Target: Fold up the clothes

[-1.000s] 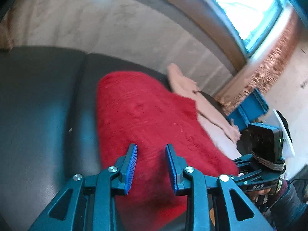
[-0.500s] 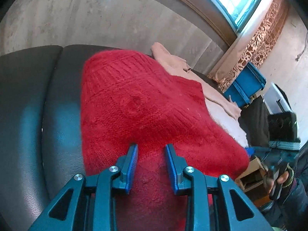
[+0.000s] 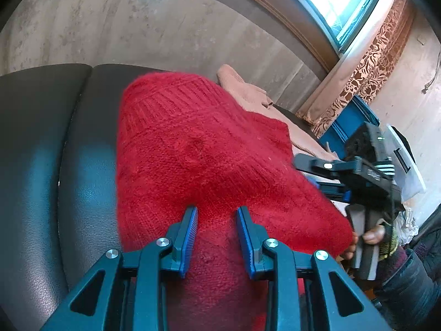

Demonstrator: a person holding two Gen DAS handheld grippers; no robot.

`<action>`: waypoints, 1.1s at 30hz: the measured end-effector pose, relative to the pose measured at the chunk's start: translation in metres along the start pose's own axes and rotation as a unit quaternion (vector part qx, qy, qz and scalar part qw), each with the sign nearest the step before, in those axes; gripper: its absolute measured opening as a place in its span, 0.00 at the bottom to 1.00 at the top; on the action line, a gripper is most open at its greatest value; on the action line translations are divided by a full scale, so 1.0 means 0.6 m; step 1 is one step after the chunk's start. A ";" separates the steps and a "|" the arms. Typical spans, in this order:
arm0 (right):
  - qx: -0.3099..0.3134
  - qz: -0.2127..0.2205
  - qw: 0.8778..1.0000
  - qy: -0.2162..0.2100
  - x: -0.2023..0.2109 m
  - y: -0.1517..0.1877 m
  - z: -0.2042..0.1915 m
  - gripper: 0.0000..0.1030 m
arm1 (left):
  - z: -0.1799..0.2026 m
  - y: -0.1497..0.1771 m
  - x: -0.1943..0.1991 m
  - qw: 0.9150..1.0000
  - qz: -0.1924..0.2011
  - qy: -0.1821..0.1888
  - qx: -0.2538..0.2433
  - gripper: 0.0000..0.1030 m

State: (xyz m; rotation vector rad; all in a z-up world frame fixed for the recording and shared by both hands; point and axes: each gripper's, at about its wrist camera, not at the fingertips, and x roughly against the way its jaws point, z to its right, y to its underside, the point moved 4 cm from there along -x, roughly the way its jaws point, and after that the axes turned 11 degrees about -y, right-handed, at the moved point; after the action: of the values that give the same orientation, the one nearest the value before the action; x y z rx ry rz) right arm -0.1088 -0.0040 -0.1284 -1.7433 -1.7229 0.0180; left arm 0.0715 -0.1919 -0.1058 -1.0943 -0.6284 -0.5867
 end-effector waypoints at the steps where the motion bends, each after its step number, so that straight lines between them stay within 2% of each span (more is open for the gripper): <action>1: -0.005 0.004 1.000 0.000 -0.002 -0.002 0.002 0.36 | 0.000 -0.001 -0.001 1.000 0.001 0.000 0.000 0.28; 2: -0.008 0.004 1.000 0.003 -0.006 -0.004 0.003 0.24 | 0.000 -0.001 -0.001 1.000 0.001 0.001 0.000 0.28; 6: 0.003 -0.035 0.998 0.043 -0.033 -0.007 0.004 0.24 | 0.005 -0.002 0.003 1.000 0.009 -0.002 -0.012 0.28; 8: 0.025 -0.050 0.996 0.070 -0.034 -0.017 -0.015 0.17 | 0.008 -0.003 0.012 1.000 0.014 0.001 -0.017 0.28; 10: 0.079 -0.037 0.992 0.093 -0.012 -0.040 -0.065 0.12 | 0.010 -0.005 0.031 0.999 0.023 0.027 -0.009 0.29; 12: 0.137 0.004 0.985 0.108 0.031 -0.065 -0.122 0.10 | 0.016 -0.003 0.051 0.998 0.030 0.056 -0.014 0.31; 13: 0.159 0.019 0.978 0.132 0.048 -0.073 -0.134 0.10 | 0.022 0.001 0.056 0.997 0.031 0.064 -0.024 0.31; 15: 0.155 0.012 0.972 0.176 0.048 -0.072 -0.106 0.10 | 0.036 0.010 0.060 0.996 0.030 0.075 -0.046 0.31; 18: 0.116 -0.039 0.967 0.225 0.008 -0.036 -0.015 0.10 | 0.055 0.029 0.052 0.994 0.017 0.075 -0.075 0.31; 19: 0.101 -0.038 0.969 0.221 0.000 -0.024 0.007 0.10 | 0.061 0.035 0.050 0.994 0.012 0.075 -0.083 0.31; 22: 0.052 0.009 0.984 0.170 0.016 -0.024 0.035 0.09 | 0.077 0.057 0.043 0.991 -0.006 0.086 -0.104 0.31; 24: 0.047 0.016 0.987 0.152 0.019 -0.021 0.039 0.09 | 0.084 0.077 0.024 0.988 -0.037 0.066 -0.136 0.31; 26: 0.039 0.016 0.990 0.132 0.026 -0.024 0.046 0.09 | 0.082 0.090 0.007 0.986 -0.049 0.048 -0.150 0.30; 28: 0.034 0.013 0.992 0.122 0.036 -0.029 0.050 0.12 | 0.071 0.084 0.010 0.988 -0.056 0.054 -0.132 0.27; 30: 0.060 0.004 0.987 0.148 0.049 -0.035 0.033 0.20 | 0.058 0.073 0.019 0.990 -0.063 0.067 -0.107 0.23; 31: 0.075 0.000 0.985 0.158 0.055 -0.038 0.023 0.37 | 0.055 0.069 0.026 0.990 -0.062 0.075 -0.102 0.23; 32: 0.093 0.000 0.983 0.161 0.064 -0.038 0.006 0.44 | 0.056 0.070 0.033 0.989 -0.060 0.084 -0.104 0.24; 33: 0.111 0.000 0.980 0.164 0.072 -0.039 -0.010 0.44 | 0.059 0.071 0.038 0.988 -0.058 0.092 -0.107 0.24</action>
State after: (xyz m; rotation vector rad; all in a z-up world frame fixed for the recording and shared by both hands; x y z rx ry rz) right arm -0.1211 0.0292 -0.0939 -1.4895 -1.4227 -0.0704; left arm 0.1111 -0.1472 -0.1043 -1.1925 -0.4768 -0.8618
